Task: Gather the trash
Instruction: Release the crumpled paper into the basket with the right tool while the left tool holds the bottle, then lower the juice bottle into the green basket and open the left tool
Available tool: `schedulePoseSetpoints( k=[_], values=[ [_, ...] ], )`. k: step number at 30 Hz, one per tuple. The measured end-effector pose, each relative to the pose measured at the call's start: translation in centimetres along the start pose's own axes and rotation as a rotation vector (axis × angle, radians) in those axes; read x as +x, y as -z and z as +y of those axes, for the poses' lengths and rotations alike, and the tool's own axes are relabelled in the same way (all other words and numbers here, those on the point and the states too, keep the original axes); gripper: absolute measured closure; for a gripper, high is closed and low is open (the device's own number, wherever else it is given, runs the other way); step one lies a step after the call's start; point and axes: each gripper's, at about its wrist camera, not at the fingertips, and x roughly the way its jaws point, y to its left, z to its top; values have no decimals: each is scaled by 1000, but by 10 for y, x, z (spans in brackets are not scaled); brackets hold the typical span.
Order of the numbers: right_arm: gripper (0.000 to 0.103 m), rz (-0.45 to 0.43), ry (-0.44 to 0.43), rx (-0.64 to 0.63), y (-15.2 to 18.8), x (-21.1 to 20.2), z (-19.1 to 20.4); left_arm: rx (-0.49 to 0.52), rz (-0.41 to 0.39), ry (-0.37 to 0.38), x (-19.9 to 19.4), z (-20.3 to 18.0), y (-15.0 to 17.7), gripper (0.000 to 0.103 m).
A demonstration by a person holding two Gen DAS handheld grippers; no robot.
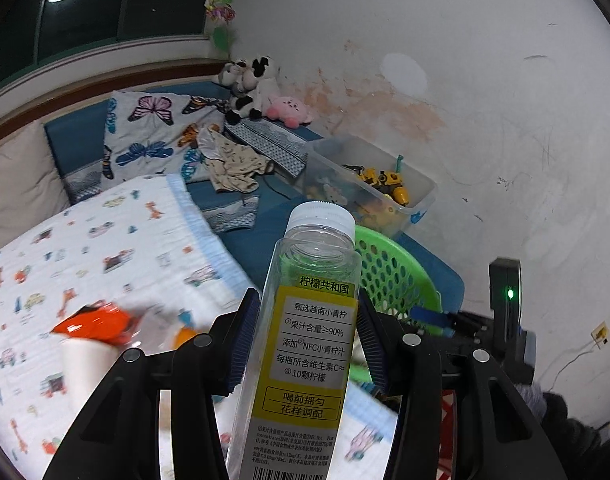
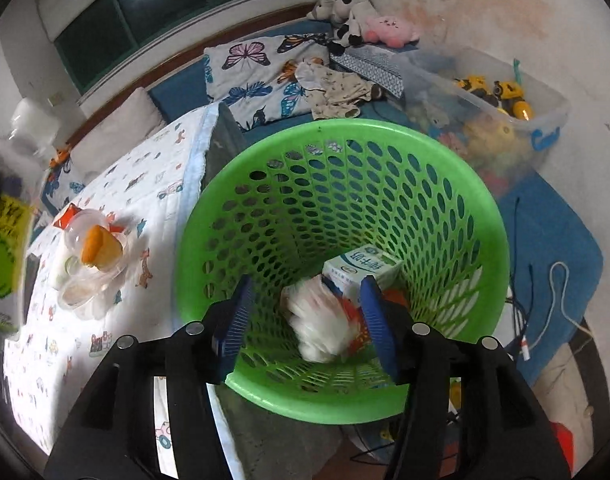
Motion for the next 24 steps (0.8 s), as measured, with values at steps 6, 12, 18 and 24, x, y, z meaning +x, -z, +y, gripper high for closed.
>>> schedulePoseSetpoints(
  k=[6, 12, 18, 24],
  values=[
    [44, -31, 37, 16, 1, -11, -14, 21, 34, 39, 45, -28, -16, 56],
    [37, -109, 98, -13, 6, -37, -23, 42, 64, 56, 87, -53, -22, 56],
    [37, -131, 99, 17, 9, -50, -36, 24, 88, 75, 133, -72, -29, 56],
    [36, -169, 106, 46, 12, -62, -44, 10, 123, 78, 173, -76, -32, 56]
  ],
)
